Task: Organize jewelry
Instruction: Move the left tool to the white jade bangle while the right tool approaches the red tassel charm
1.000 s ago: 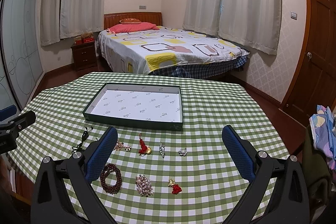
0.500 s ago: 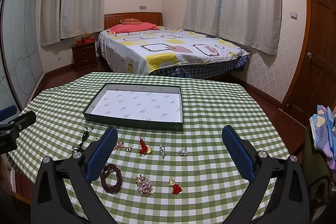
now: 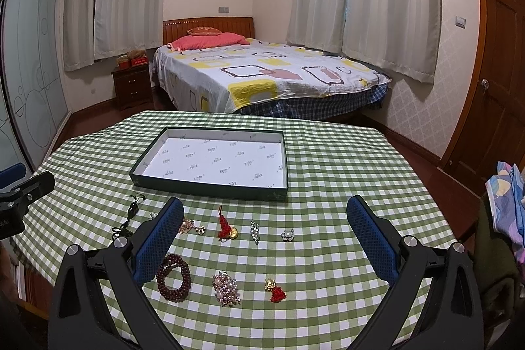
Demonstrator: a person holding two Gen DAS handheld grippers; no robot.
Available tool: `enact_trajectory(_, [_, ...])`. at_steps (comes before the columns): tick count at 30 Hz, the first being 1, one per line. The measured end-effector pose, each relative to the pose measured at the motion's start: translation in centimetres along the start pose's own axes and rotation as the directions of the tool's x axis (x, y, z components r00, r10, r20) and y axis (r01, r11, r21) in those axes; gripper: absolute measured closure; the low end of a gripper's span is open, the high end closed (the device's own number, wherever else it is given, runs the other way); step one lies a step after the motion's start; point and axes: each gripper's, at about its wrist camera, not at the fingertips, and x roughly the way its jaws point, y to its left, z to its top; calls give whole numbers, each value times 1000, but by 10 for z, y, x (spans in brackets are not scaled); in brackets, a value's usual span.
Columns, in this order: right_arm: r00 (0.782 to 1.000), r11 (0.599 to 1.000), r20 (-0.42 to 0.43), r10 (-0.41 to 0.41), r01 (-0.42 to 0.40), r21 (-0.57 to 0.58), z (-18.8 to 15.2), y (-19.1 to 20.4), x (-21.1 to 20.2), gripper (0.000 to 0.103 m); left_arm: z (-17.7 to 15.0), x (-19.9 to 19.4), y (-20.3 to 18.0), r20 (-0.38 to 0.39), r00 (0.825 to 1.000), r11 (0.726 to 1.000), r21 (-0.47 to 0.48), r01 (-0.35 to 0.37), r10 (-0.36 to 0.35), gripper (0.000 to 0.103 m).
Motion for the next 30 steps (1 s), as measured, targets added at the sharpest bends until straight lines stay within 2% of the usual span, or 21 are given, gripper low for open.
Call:
enact_trajectory(6, [1000, 1000, -1, 10, -10, 8, -11, -3, 14, 6, -8, 16, 5, -17, 1000, 1000, -5, -10, 10, 4])
enact_trajectory(12, [998, 999, -55, 34, -33, 20, -38, -7, 47, 6, -30, 55, 15, -87, 996, 1000, -10, -3, 2, 4])
enact_trajectory(21, [988, 999, -153, 34, -29, 36, -90, -17, 91, 7, -83, 109, 26, -223, 975, 999, -44, 2, -11, 4])
enact_trajectory(25, [985, 999, -172, 32, -26, 37, -100, -19, 101, 7, -95, 119, 23, -256, 966, 998, -57, 24, -38, 4])
enact_trajectory(30, [983, 998, -181, 43, -36, 43, -104, -20, 104, 7, -101, 124, 10, -274, 961, 999, -16, 38, -41, 4])
